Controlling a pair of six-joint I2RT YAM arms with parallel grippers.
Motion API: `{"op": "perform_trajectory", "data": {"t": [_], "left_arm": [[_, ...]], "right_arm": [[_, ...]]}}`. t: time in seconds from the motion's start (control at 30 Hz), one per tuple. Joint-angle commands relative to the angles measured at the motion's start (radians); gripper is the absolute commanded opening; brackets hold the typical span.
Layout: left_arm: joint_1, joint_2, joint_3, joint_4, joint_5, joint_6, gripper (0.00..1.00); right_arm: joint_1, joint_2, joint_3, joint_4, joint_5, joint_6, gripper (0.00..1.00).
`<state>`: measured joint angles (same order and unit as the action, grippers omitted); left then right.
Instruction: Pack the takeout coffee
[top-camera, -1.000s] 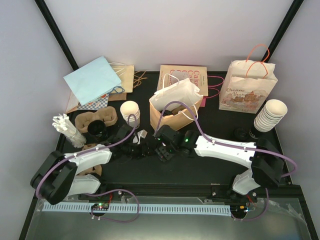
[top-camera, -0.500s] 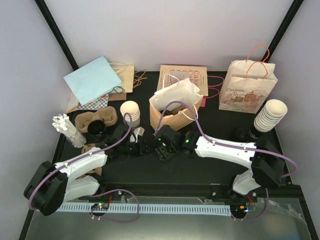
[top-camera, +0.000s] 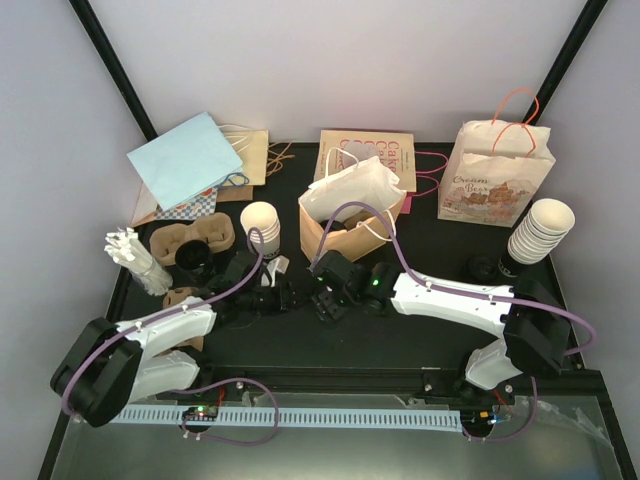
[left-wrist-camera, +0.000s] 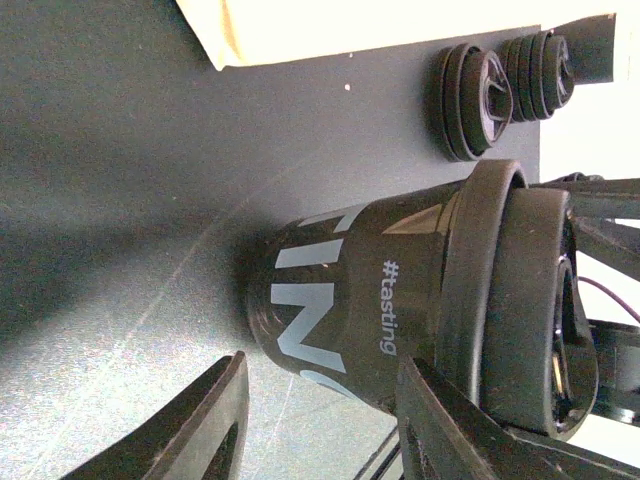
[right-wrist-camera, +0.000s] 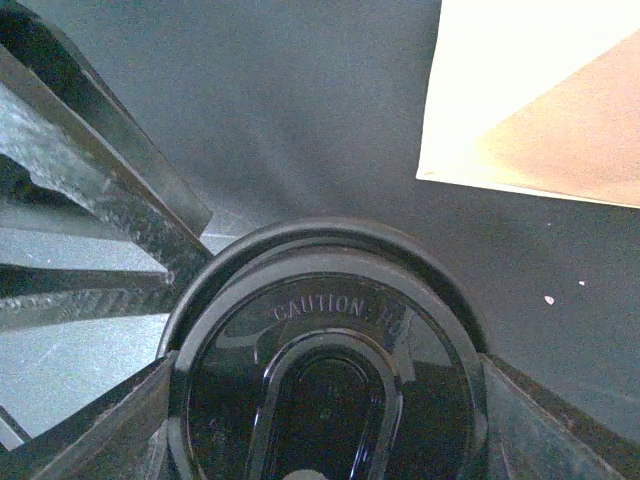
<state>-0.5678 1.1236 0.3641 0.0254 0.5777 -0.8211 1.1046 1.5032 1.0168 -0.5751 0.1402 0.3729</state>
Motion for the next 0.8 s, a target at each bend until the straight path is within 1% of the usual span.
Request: {"op": "perform_trajectory", "data": {"t": [0.0,0.07,0.2,0.27,0.33,0.4,0.47,0.57,0.7,0.77], "left_arm": [[-0.009,0.009,-0.011,0.177,0.091,-0.040,0.42],[-0.007,-0.031,-0.017,0.164,0.049,-0.050,0.38],[-0.006,-0.135,-0.016,0.077,-0.058,-0.046,0.34],[-0.003,-0.178,-0.017,0.044,-0.087,-0.041,0.33],[-0.003,-0.202,-0.022,0.053,-0.084,-0.035,0.34],[-0.001,-0.193,-0.018,0.073,-0.048,-0.030,0.37],[-0.002,-0.157,-0.002,0.076,-0.012,-0.024,0.38],[-0.002,-0.096,0.010,0.084,0.012,-0.023,0.38],[-0.003,-0.054,0.012,0.097,0.014,-0.023,0.37],[-0.001,-0.036,0.014,0.096,0.015,-0.020,0.35]], "right_arm": [[0.005,0.095,-0.079,-0.161,-0.047,0.006,0.75],[0.004,0.095,-0.078,-0.163,-0.045,0.005,0.75],[0.004,0.097,-0.075,-0.164,-0.045,0.006,0.75],[0.004,0.099,-0.074,-0.164,-0.044,0.005,0.75],[0.003,0.100,-0.072,-0.164,-0.045,0.001,0.75],[0.004,0.101,-0.070,-0.166,-0.046,-0.001,0.75],[0.004,0.103,-0.067,-0.166,-0.046,-0.003,0.75],[0.004,0.105,-0.064,-0.166,-0.046,-0.005,0.75],[0.005,0.103,-0.065,-0.167,-0.048,-0.004,0.75],[0.005,0.101,-0.065,-0.168,-0.050,-0.005,0.75]]}}
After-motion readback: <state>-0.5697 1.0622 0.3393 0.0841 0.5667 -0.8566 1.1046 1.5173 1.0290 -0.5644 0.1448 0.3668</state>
